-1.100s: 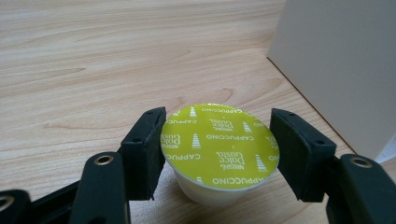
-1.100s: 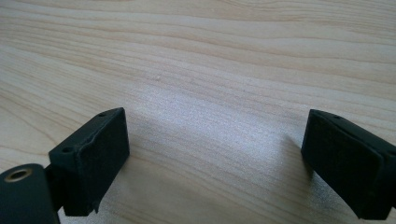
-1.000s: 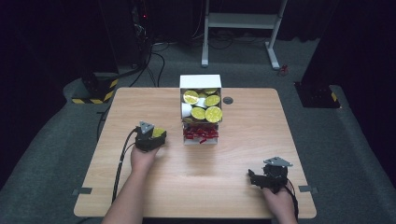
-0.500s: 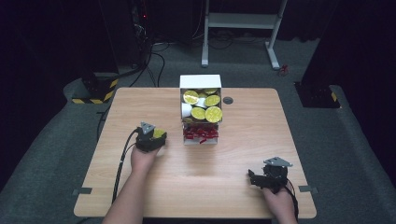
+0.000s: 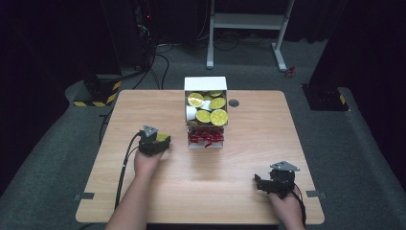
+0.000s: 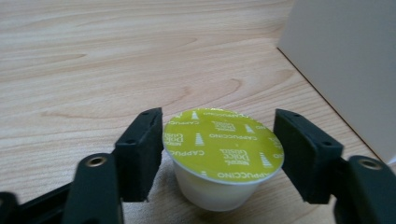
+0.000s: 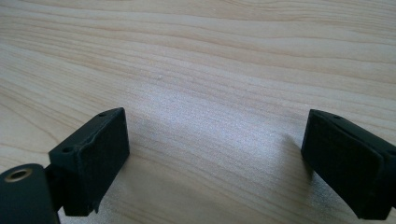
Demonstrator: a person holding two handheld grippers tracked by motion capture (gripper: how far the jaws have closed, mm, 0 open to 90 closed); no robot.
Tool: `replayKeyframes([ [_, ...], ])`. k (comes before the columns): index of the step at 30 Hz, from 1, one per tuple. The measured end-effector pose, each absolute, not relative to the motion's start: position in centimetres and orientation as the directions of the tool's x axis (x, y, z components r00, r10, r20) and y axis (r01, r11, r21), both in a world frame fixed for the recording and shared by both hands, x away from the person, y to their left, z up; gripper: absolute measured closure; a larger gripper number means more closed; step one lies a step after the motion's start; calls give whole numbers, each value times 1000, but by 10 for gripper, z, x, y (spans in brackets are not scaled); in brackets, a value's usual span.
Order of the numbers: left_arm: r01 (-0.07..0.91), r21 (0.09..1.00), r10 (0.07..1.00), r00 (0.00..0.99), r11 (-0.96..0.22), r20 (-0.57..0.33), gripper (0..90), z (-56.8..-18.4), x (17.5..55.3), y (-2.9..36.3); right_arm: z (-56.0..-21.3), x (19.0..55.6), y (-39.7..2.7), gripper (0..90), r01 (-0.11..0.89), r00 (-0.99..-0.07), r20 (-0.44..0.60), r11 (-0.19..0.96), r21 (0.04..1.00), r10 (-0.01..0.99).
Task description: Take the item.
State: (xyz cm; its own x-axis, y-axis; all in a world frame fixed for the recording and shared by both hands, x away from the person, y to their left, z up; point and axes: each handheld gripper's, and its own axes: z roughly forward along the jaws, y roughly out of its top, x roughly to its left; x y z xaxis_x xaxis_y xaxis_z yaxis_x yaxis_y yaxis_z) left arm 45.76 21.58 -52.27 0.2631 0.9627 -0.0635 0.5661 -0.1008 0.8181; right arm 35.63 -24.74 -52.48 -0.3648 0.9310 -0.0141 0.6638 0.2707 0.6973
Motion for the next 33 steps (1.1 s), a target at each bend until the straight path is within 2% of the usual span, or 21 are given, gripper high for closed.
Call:
replayKeyframes([
  [5,569,818,961,265,-86,-84,255,-520,457,219,-525,356,-247,75,664,-364,-13,270,697,931],
  [9,561,824,956,276,-79,-96,231,-514,455,223,-525,356,-247,75,664,-365,-14,271,697,931],
  [20,548,834,949,290,-59,-123,250,-501,446,231,-525,356,-247,75,664,-365,-14,271,697,931],
  [24,539,840,945,303,-61,-126,333,-497,443,233,-525,356,-247,75,664,-365,-14,271,697,931],
  [25,536,842,945,301,-57,-127,401,-496,442,232,-525,356,-247,75,664,-365,-14,271,697,931],
  [26,528,847,945,302,-53,-129,401,-495,442,232,-525,356,-247,75,664,-365,-14,271,697,931],
  [33,512,857,948,295,-55,-115,627,-488,437,231,-525,356,-247,75,664,-365,-14,271,697,931],
])
